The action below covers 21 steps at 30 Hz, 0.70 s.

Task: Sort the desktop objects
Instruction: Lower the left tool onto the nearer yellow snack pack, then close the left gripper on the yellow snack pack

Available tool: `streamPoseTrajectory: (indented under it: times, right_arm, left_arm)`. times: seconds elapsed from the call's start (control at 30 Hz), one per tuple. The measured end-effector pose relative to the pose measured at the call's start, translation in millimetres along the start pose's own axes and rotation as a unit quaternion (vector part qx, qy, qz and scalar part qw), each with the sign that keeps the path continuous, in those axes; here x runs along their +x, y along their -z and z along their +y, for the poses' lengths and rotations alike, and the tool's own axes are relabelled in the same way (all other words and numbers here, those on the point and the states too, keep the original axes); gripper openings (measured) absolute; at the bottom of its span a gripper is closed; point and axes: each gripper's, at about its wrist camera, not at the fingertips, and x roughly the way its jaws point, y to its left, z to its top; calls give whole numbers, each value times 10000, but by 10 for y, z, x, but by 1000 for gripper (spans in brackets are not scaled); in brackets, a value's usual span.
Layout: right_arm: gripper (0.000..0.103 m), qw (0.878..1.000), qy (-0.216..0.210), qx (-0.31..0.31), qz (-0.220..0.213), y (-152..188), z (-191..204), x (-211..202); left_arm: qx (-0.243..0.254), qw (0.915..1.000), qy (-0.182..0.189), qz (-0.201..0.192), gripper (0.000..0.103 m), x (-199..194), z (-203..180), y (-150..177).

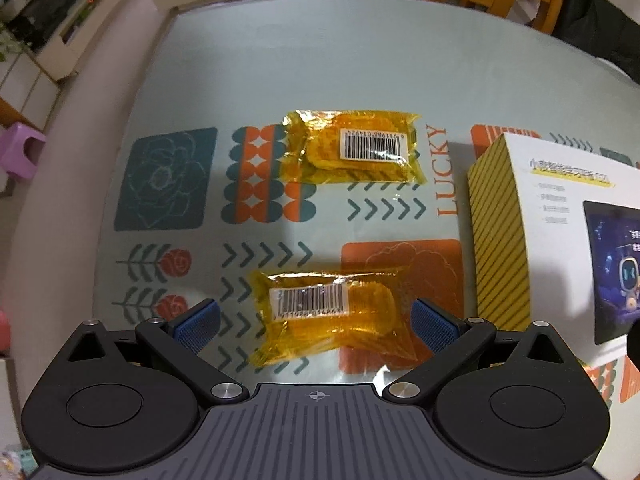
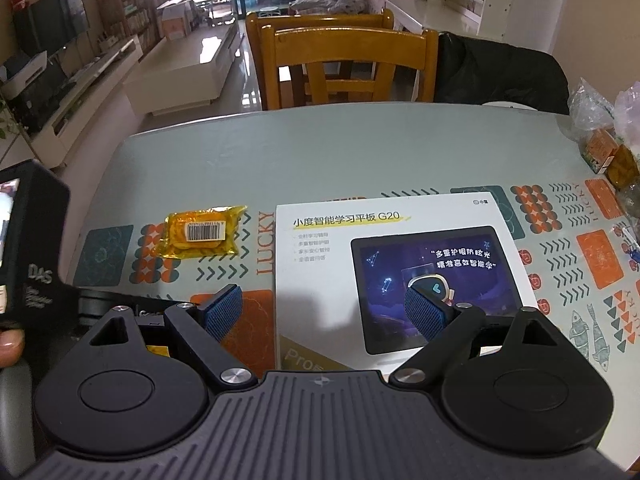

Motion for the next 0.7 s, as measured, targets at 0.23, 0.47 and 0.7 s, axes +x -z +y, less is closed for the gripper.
streamPoseTrajectory:
  times: [0.23, 0.47, 0.7]
  right_arm:
    - [103, 9999, 10, 39, 96, -7, -15, 70]
    - [103, 9999, 4, 66, 149, -7, -26, 85]
    - [103, 9998, -3, 93, 202, -8, -37, 101]
  left_arm:
    - [-32, 9996, -51, 259, 103, 263, -50, -65]
    - [-120, 9988, -93, 466, 103, 458, -72, -87]
    - [-103, 9976, -201, 648, 103, 615, -94, -84]
